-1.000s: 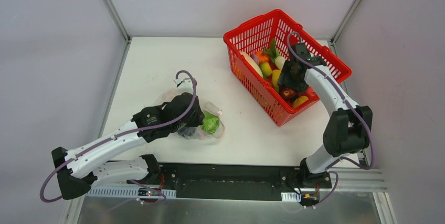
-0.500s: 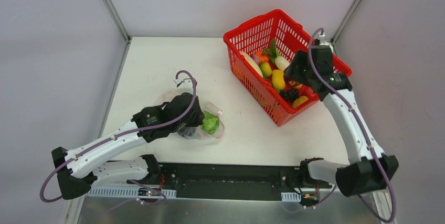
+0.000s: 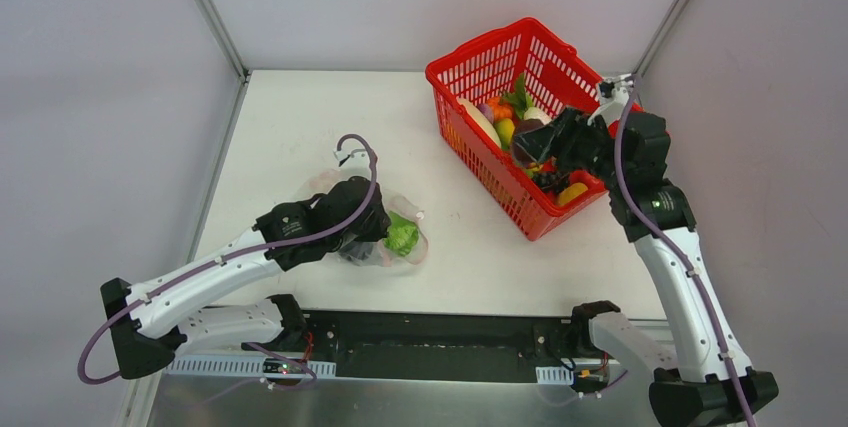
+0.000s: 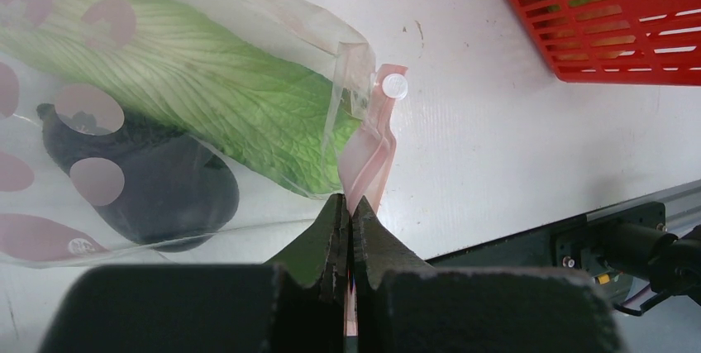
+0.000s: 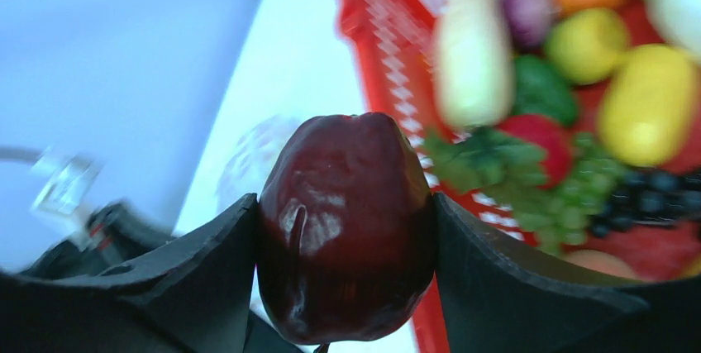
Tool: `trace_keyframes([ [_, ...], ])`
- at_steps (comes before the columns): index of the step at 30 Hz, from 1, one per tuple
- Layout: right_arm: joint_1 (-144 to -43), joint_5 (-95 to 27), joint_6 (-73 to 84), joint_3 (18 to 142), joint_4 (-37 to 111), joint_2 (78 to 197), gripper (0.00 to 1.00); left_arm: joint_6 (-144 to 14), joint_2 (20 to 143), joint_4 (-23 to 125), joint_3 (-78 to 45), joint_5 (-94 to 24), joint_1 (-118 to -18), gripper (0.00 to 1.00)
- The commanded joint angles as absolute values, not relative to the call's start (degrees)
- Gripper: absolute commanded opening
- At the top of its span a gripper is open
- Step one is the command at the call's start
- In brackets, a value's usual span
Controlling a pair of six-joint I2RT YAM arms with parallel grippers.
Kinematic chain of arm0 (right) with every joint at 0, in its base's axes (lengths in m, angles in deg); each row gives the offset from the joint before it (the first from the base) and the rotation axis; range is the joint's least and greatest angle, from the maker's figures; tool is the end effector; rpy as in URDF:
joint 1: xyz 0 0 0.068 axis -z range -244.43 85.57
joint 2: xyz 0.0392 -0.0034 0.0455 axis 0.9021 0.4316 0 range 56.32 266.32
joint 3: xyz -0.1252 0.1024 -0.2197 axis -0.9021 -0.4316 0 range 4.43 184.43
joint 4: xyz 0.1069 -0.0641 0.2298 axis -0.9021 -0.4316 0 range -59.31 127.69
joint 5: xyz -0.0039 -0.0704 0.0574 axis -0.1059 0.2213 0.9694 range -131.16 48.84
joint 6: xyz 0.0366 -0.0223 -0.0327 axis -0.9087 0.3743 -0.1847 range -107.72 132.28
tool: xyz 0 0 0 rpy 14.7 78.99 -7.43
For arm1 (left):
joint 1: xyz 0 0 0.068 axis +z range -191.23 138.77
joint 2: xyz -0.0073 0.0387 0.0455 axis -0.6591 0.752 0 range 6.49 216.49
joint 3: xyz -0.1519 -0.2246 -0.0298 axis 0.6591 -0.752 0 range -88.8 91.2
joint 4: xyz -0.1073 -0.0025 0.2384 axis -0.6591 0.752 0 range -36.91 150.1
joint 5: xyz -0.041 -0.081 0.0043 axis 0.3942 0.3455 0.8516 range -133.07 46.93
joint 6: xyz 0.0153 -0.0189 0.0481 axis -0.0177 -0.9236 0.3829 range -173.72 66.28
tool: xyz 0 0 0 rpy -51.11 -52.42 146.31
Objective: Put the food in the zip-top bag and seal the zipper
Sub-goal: Place the fake fruit in the zipper food storage bag.
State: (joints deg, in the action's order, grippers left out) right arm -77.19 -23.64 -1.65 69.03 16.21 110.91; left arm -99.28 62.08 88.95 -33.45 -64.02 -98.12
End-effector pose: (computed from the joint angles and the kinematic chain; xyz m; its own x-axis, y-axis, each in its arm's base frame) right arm 0.1962 0.0554 0.4089 -0.3082 0.1656 -0.9368 -0.4369 0.8501 0.2940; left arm 0.1215 -0.1628 0.3271 -0.6712 -0.1916 -0.7161 0.2074 0.8790 -0.4295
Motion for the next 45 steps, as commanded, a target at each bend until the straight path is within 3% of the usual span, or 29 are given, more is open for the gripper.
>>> trace_keyframes([
  [1, -77.4, 0.29, -5.79, 64.6, 28.11, 107.16, 0.4, -99.55, 62.3, 87.55, -30.98, -63.5, -97.64, 0.0],
  [6, -81.54, 10.43, -4.67, 61.32, 28.04, 107.25, 0.4, -99.66, 62.19, 87.46, -30.74, -63.73, -97.58, 0.0],
  [14, -97.53, 2.33, 3.91, 60.71, 19.49, 110.43, 0.39, -99.74, 61.57, 85.42, -30.2, -62.72, -97.64, 0.0],
  [22, -109.58, -7.71, -1.03, 53.67, 31.74, 115.9, 0.36, -98.87, 60.98, 84.82, -28.73, -59.43, -97.61, 0.0],
  [32, -112.59, -14.03, -6.17, 47.62, 49.2, 119.68, 0.33, -96.84, 62.92, 84.06, -25.37, -52.09, -97.59, 0.0],
  [39, -112.61, -11.31, -7.33, 48.13, 52.79, 120.81, 0.34, -96.98, 63.27, 77.46, -25.41, -44.35, -97.58, 0.0],
  [45, -113.11, -8.57, -5.66, 51.09, 51.34, 122.41, 0.4, -97.01, 62.2, 75.84, -24.91, -43.83, -97.6, 0.0],
])
